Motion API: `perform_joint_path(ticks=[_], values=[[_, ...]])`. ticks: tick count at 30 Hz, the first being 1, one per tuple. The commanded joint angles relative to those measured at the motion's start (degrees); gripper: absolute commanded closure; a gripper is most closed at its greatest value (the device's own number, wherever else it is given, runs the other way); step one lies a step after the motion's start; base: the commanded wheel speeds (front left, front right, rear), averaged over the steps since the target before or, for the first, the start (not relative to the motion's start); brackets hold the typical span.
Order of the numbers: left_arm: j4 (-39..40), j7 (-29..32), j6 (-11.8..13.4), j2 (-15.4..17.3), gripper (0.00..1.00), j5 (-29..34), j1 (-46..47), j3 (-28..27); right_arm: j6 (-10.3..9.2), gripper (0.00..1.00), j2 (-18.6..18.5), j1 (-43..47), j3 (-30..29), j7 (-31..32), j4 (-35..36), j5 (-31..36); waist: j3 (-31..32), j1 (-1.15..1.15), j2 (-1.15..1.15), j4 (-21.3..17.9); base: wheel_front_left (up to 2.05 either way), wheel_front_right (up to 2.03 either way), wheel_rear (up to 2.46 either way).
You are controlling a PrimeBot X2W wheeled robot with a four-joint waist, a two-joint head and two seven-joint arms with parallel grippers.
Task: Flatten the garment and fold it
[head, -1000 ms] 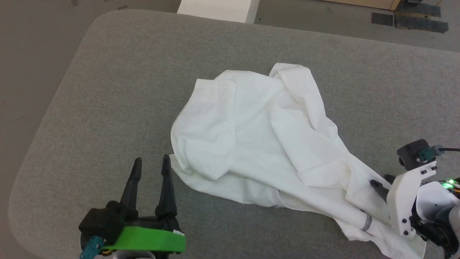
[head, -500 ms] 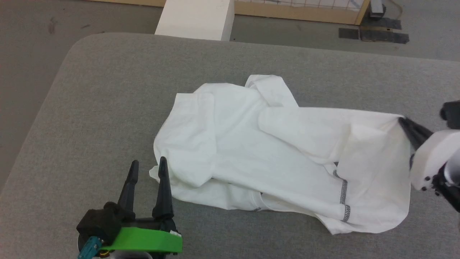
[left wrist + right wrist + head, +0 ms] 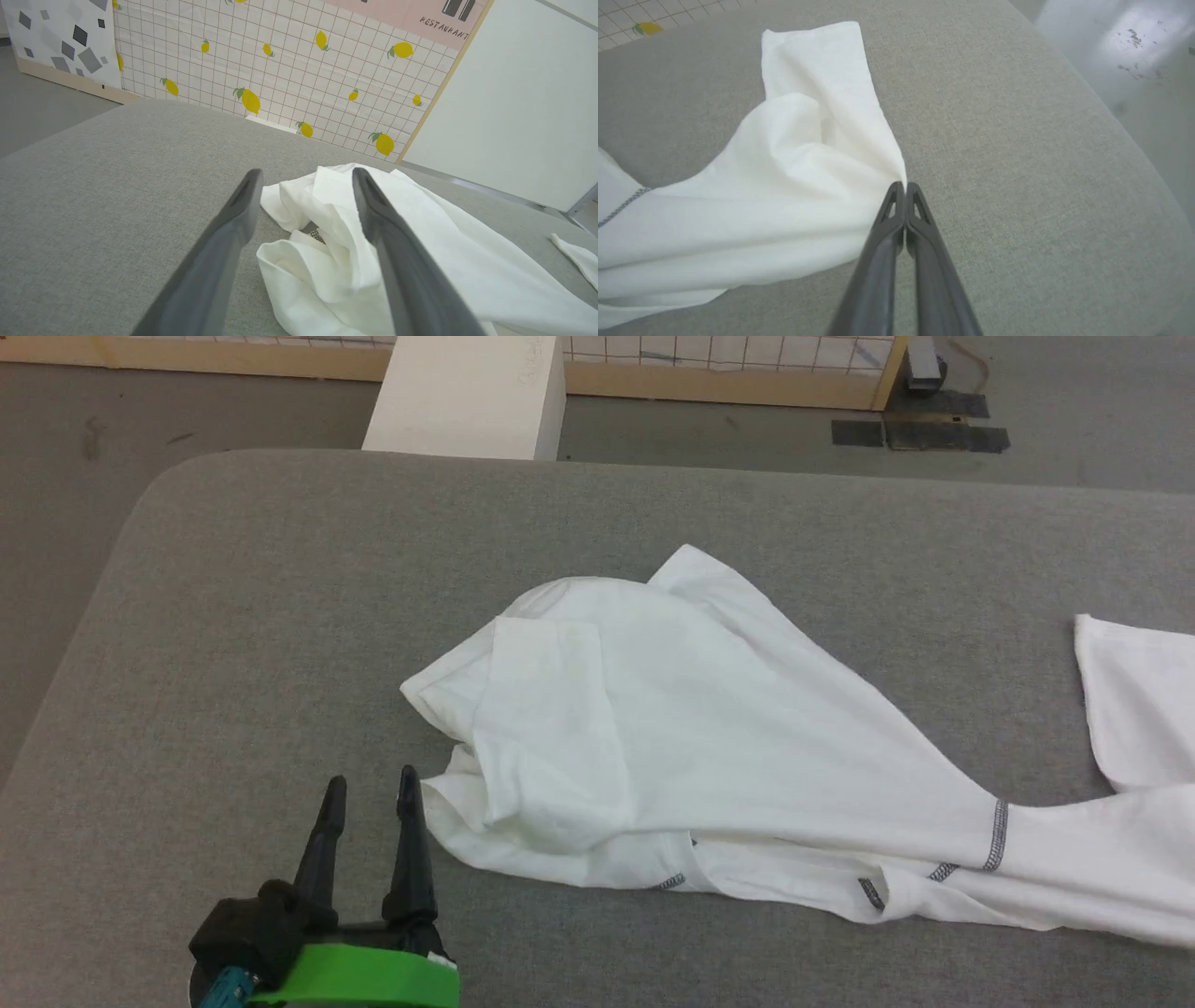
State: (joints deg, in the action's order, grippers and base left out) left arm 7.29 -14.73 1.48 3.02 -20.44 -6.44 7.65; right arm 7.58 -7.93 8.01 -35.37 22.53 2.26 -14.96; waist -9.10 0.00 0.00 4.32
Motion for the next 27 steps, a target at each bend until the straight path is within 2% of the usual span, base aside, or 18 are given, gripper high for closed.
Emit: perform_joint_path(ticks=[1,2,3,4,5,9,13,20,27], values=[[-0.28,-0.27,-0.49,-0.14,0.00,0.28,-0.75,-0.39,-0.09,1.00,0.87,0.70,-0.74,-1.37,-0.62,1.16,0.17,0.00,0.00,-0.65,0.00,0.00,0.00],[-0.52,-0.27,-0.67,-0.14,0.00,0.38,-0.90,-0.38,-0.09,0.99,1.33,1.03,-0.82,-2.02,-1.30,1.77,0.31,0.00,0.00,-0.93,0.00,0.00,0.00],[-0.91,-0.27,-0.96,-0.14,0.00,0.61,-1.02,-0.28,-0.09,0.82,1.87,1.05,-1.05,-2.98,-2.21,2.33,0.50,0.00,0.00,-1.20,0.00,0.00,0.00],[-1.17,-0.27,-1.09,-0.14,0.00,0.71,-1.06,-0.26,-0.09,0.49,2.31,0.86,-1.16,-3.78,-2.69,2.93,0.73,0.00,0.00,-1.41,0.00,0.00,0.00],[-1.43,-0.27,-1.21,-0.14,0.00,0.74,-1.04,-0.20,-0.09,0.00,2.70,0.58,-0.97,-4.74,-3.06,3.87,1.06,0.00,0.00,-1.62,0.00,0.00,0.00],[-1.95,-0.27,-1.54,-0.14,0.00,0.89,-1.25,-0.10,-0.09,0.00,3.81,-2.03,-0.20,-8.09,-2.70,4.41,2.41,0.00,0.00,-2.24,0.00,0.00,0.00],[-2.11,-0.27,-1.89,-0.14,0.00,1.27,-1.58,0.24,-0.09,0.00,4.70,-4.81,0.38,-11.84,-0.12,1.95,3.54,0.00,0.00,-2.31,0.00,0.00,0.00],[-0.86,-0.27,-2.25,-0.14,0.00,2.42,-2.16,0.44,-0.09,0.00,5.01,-2.67,11.05,-18.67,8.42,-2.21,3.96,0.00,0.00,-1.75,0.00,0.00,0.00],[-0.27,-0.27,-1.81,-0.14,0.00,2.15,-3.21,0.68,-0.09,0.00,5.04,3.00,23.21,-25.63,10.93,-7.57,2.83,0.00,0.00,-1.06,0.00,0.00,0.00]])
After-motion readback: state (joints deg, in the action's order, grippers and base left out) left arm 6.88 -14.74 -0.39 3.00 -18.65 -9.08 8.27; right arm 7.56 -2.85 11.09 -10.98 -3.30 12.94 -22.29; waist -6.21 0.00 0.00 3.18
